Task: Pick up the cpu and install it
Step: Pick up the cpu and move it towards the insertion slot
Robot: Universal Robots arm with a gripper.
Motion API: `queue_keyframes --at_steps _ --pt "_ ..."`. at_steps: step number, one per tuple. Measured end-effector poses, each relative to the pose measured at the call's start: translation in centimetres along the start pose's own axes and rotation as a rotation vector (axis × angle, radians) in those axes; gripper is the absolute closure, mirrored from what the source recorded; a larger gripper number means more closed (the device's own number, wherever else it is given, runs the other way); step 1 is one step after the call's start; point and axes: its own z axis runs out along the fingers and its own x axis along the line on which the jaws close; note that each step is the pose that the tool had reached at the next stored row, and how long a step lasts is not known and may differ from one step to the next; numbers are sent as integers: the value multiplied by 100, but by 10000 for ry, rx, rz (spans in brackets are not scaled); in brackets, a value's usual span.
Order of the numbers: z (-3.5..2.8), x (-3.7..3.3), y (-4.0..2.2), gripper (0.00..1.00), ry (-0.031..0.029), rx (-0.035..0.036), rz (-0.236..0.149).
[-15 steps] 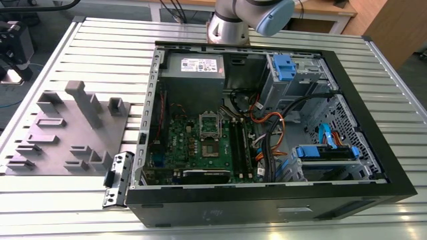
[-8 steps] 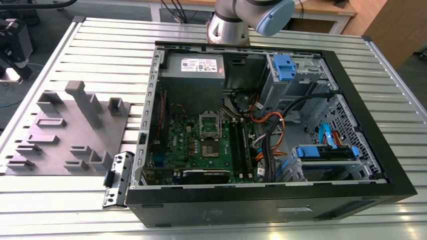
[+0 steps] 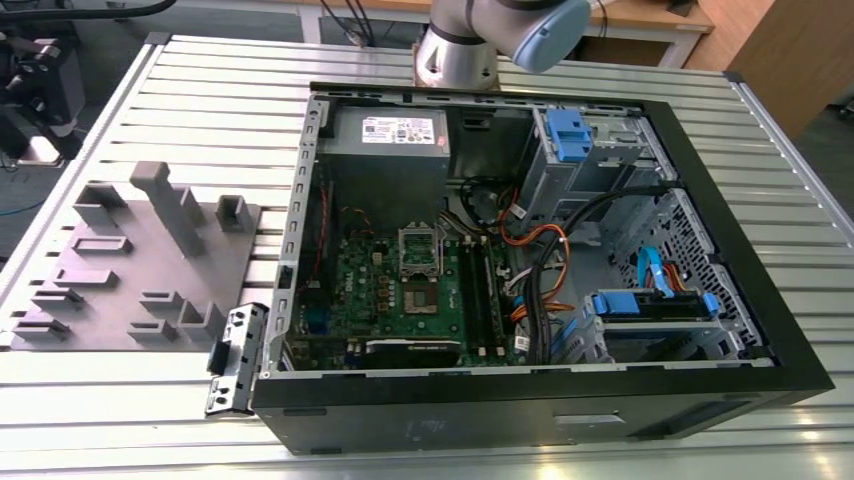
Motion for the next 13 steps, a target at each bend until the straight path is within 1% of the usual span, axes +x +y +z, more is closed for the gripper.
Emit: queue_keyframes --at_steps 6,13 --pt "5 -201 1 53 18 -1 0" --pt "12 -467 3 53 40 0 0"
